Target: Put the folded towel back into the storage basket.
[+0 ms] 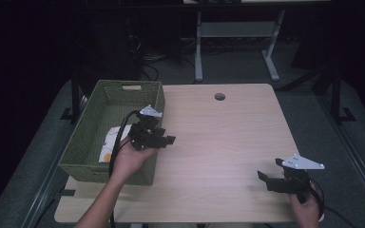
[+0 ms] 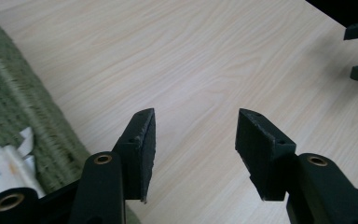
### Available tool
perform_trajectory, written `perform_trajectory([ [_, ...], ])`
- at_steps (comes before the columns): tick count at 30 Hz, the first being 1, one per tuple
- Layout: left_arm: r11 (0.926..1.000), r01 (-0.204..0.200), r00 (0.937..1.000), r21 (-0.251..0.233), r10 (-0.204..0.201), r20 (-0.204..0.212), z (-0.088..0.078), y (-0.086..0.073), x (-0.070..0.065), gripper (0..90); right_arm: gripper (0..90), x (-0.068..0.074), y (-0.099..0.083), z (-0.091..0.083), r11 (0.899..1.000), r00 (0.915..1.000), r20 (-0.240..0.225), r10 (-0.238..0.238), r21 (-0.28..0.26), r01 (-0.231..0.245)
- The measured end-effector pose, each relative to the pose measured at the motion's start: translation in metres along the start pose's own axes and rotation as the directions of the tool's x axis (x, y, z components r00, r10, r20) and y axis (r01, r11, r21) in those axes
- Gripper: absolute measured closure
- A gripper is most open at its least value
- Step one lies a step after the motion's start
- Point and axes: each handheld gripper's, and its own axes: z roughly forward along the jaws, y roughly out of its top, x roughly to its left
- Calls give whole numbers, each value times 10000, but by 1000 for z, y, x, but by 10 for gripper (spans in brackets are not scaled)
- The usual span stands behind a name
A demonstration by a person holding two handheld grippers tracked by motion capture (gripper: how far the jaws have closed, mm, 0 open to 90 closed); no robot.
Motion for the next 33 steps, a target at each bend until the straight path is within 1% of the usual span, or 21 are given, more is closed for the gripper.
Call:
perform_trajectory([
  [8,9999,-127,9997,-24,127,207,9,4,-13,476,140,-1,0,-1,10000,10000,23,-15,-5,15],
  [12,9998,-202,9995,-57,204,245,15,5,-19,471,140,-1,0,-1,10000,10000,20,13,-12,-13],
  [15,9994,-351,9993,62,350,154,21,4,-26,458,140,-1,-1,-1,10000,10000,20,18,-5,-18],
  [18,9987,-483,9986,138,480,202,30,3,-33,442,140,-1,-1,-1,10000,10000,14,21,-5,-21],
  [20,9978,-639,9978,192,635,196,34,4,-37,429,140,-1,-1,-1,10000,10000,2,38,8,-38],
  [22,9977,-641,9976,222,635,262,38,4,-41,423,140,-1,-1,-1,10000,10000,0,48,14,-48],
  [24,9968,-749,9968,281,740,307,42,4,-45,423,140,-1,-2,-1,10000,10000,6,61,-4,-61],
  [31,9973,-700,9960,234,686,568,58,2,-58,406,140,-1,-2,-1,10000,10000,17,33,-39,-33],
  [33,9977,-657,9950,184,642,765,63,2,-62,404,139,-1,-2,-1,10000,10000,16,35,-30,-35],
])
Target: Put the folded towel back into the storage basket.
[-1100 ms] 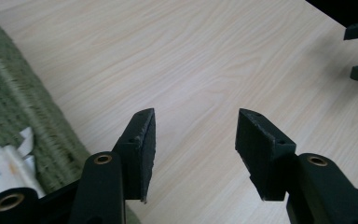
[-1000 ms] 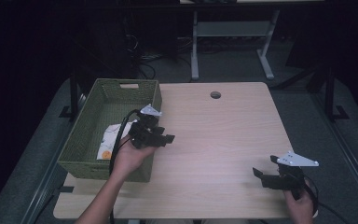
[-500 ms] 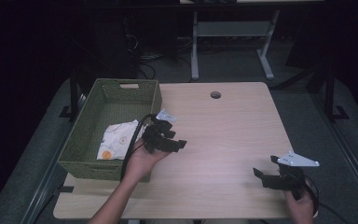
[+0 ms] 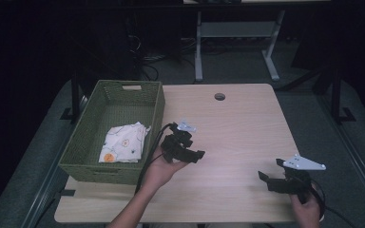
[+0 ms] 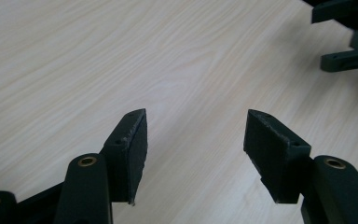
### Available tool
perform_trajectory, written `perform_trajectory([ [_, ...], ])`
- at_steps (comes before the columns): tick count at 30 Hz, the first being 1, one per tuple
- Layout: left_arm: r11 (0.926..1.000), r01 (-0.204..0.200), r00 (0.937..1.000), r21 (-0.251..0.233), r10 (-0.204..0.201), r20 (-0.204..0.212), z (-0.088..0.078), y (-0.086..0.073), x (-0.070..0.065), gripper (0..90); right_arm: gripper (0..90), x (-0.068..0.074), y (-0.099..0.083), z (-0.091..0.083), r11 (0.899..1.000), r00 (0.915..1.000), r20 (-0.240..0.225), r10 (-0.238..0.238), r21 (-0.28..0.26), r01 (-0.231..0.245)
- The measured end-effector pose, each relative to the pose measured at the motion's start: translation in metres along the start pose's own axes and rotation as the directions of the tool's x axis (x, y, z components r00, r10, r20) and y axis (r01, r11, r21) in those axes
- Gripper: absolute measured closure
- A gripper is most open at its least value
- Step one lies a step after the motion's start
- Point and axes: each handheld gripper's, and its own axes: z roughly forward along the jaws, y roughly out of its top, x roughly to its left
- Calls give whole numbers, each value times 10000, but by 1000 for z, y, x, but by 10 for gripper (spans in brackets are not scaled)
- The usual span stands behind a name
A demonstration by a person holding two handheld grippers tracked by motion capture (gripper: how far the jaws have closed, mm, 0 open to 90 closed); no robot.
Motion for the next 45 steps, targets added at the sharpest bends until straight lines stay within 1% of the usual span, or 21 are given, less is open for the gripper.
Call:
perform_trajectory([
  [2,10000,-13,10000,-32,13,81,4,-1,-3,403,139,0,0,0,10000,10000,3,24,-3,-24],
  [5,9998,183,9989,-127,-178,443,11,-3,-7,401,140,0,0,0,10000,10000,15,15,15,-15],
  [7,9992,305,9981,-249,-291,551,16,-6,-10,399,140,-1,0,0,10000,10000,11,-25,20,25],
  [10,9995,268,9981,-163,-258,555,24,-11,-13,399,140,-1,-1,0,10000,10000,16,-19,8,19],
  [12,9993,339,9973,-168,-327,658,29,-14,-15,399,139,0,-1,-1,10000,10000,11,10,35,-10],
  [15,9997,211,9980,-111,-204,605,35,-19,-19,396,140,0,-1,0,10000,10000,21,26,38,-26],
  [17,9996,226,9975,-158,-215,668,38,-22,-22,394,140,1,-1,0,10000,10000,4,-50,76,50],
  [20,9999,63,9981,-83,-58,615,41,-26,-25,392,140,2,-1,1,9999,10000,-3,-24,137,24],
  [22,9999,26,9983,-164,-16,575,42,-28,-26,388,140,2,-1,2,9999,10000,-6,-42,163,42],
  [26,9975,389,9952,-594,-333,918,42,-37,-27,384,139,2,-2,4,9995,9999,41,-105,288,103],
  [27,9977,302,9957,-602,-247,888,42,-39,-27,383,140,3,-2,4,9994,9999,27,-117,314,116],
  [29,9976,288,9962,-623,-235,844,42,-43,-28,381,140,3,-2,5,9993,9999,38,-162,336,160],
  [31,9972,378,9950,-649,-316,952,42,-48,-29,379,140,4,-2,5,9993,9999,62,-155,329,153],
  [34,9982,222,9952,-551,-168,960,42,-54,-31,376,140,5,-1,5,9994,9998,36,-193,292,192],
  [36,9982,236,9946,-543,-179,1024,42,-58,-33,372,139,5,-1,6,9994,9998,8,-182,297,182],
  [39,9981,353,9907,-508,-282,1332,42,-65,-36,365,139,7,-1,6,9992,9998,-35,-211,333,212],
  [40,9991,254,9909,-351,-205,1329,42,-66,-37,365,140,7,-1,7,9992,9997,-31,-234,336,235],
  [41,9997,35,9927,-228,-7,1208,41,-67,-38,365,139,8,-1,7,9991,9997,-38,-225,348,226],
  [42,9997,-99,9953,-218,120,963,41,-67,-39,362,139,8,0,7,9991,9997,-60,-249,348,251],
  [43,9997,-138,9961,-226,157,864,39,-68,-39,359,139,8,0,8,9989,9994,-81,-337,334,340],
  [45,9996,34,9953,-286,-7,966,38,-71,-36,359,140,10,1,9,9981,9989,-103,-450,406,454],
])
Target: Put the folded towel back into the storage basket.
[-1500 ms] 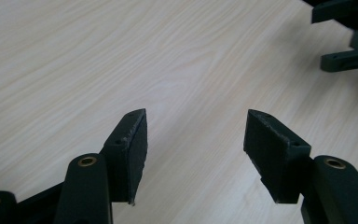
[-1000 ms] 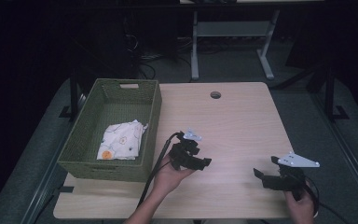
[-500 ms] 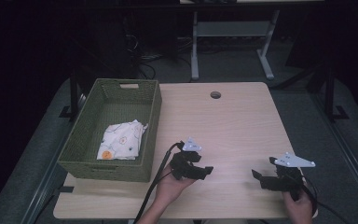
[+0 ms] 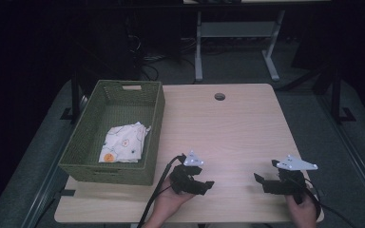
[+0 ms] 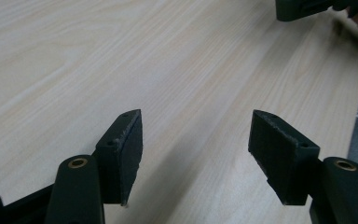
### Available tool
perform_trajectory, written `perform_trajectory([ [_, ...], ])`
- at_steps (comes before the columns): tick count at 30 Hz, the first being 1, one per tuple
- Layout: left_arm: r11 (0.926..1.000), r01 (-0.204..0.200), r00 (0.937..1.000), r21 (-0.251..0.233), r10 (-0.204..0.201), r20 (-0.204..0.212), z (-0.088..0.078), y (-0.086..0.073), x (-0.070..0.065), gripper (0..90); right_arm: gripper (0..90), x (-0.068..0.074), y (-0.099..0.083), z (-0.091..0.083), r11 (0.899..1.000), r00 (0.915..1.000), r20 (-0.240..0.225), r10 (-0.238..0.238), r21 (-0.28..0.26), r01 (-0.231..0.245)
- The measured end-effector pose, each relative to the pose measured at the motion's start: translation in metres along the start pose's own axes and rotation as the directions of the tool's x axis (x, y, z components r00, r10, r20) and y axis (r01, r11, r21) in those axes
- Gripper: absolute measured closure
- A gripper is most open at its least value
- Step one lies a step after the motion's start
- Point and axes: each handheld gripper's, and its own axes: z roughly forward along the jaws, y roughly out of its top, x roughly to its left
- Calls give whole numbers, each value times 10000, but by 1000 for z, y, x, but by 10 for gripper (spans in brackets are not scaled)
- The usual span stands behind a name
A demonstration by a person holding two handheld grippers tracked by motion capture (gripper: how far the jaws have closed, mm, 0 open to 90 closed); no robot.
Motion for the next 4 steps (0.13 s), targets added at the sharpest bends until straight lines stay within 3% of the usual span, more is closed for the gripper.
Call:
perform_trajectory([
  [4,9998,213,9998,-1,-213,-6,-1,-5,5,349,139,-1,0,2,9999,10000,-23,-85,67,86],
])
